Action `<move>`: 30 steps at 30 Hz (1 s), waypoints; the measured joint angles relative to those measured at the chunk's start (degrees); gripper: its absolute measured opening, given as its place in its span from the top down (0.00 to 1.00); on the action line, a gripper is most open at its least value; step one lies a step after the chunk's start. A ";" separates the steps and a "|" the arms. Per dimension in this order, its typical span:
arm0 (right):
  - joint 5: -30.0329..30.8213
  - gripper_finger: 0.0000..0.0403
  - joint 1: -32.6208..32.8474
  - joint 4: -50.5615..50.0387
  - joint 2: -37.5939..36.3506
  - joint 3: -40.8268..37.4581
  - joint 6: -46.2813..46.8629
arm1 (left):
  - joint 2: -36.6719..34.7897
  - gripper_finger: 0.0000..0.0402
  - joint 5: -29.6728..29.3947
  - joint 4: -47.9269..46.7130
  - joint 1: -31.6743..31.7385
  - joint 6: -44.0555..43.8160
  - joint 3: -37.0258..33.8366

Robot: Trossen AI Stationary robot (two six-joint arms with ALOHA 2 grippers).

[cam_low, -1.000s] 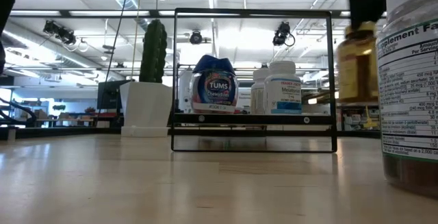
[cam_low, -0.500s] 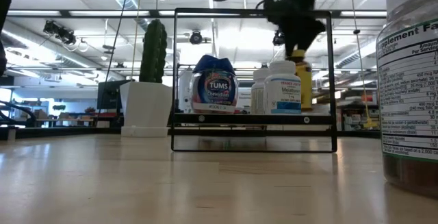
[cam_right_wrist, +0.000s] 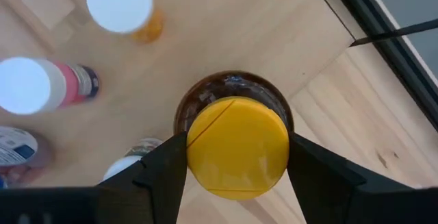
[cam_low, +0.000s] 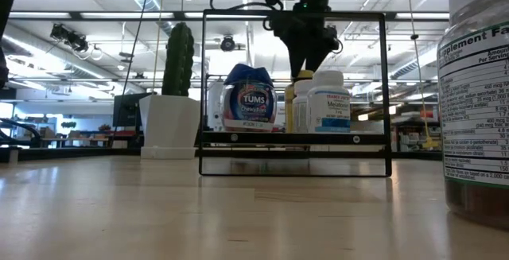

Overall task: Pick and place medicine bottles onto shelf by color
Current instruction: Put the yellow medicine bottle on the shelf

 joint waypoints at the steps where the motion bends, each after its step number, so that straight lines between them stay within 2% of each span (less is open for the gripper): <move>1: -0.03 0.43 0.00 -0.16 0.14 0.12 0.44 | 0.00 0.33 0.02 0.00 0.00 0.11 0.00; 25: -2.12 0.42 -0.02 2.52 0.34 0.03 3.29 | 0.11 0.33 0.04 0.09 0.26 -0.48 0.00; 30: -2.06 0.38 -0.07 2.50 0.34 0.01 3.29 | 0.11 0.33 0.07 0.10 0.20 -0.58 0.00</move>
